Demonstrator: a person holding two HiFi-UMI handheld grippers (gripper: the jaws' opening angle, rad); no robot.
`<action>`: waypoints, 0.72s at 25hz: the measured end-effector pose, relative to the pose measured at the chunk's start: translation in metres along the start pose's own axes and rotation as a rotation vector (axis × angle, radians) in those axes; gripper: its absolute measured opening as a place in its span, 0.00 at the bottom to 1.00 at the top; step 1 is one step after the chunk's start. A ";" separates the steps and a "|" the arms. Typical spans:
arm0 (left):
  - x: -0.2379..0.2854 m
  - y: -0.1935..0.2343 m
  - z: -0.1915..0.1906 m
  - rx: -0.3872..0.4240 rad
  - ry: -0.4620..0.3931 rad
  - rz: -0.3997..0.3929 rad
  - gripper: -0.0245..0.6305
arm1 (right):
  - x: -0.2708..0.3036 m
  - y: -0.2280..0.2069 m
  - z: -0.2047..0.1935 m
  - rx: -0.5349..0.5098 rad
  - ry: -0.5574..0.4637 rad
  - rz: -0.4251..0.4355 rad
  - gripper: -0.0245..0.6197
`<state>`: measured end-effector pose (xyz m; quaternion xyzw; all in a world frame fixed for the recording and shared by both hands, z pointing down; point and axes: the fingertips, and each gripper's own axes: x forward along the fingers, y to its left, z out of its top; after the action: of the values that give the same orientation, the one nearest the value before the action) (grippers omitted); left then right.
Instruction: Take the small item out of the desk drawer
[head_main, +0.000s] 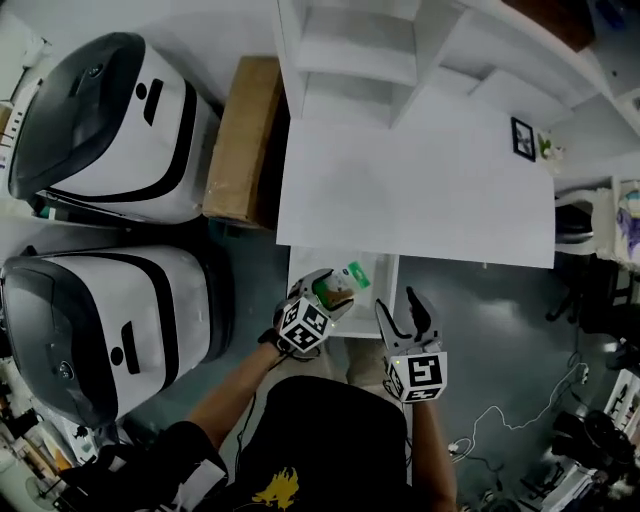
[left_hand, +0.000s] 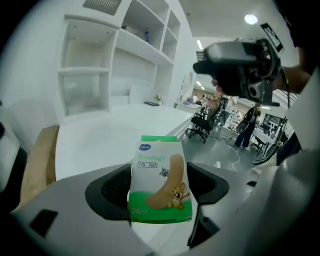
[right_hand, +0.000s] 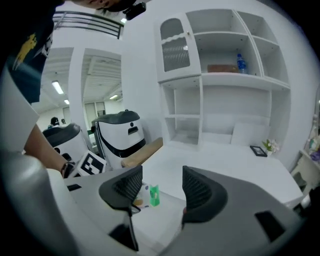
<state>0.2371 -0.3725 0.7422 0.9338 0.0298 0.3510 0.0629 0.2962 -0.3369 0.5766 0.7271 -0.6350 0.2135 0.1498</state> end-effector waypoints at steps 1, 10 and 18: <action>-0.017 -0.005 0.010 0.007 -0.035 0.005 0.58 | -0.009 0.003 0.005 -0.018 -0.020 -0.014 0.45; -0.173 -0.116 0.106 0.040 -0.332 0.156 0.58 | -0.182 0.019 0.018 -0.053 -0.232 -0.055 0.44; -0.257 -0.306 0.105 -0.136 -0.563 0.295 0.58 | -0.371 0.037 -0.024 -0.120 -0.371 0.017 0.42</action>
<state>0.1095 -0.1056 0.4537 0.9821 -0.1479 0.0856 0.0792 0.2192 -0.0117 0.4100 0.7383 -0.6695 0.0388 0.0715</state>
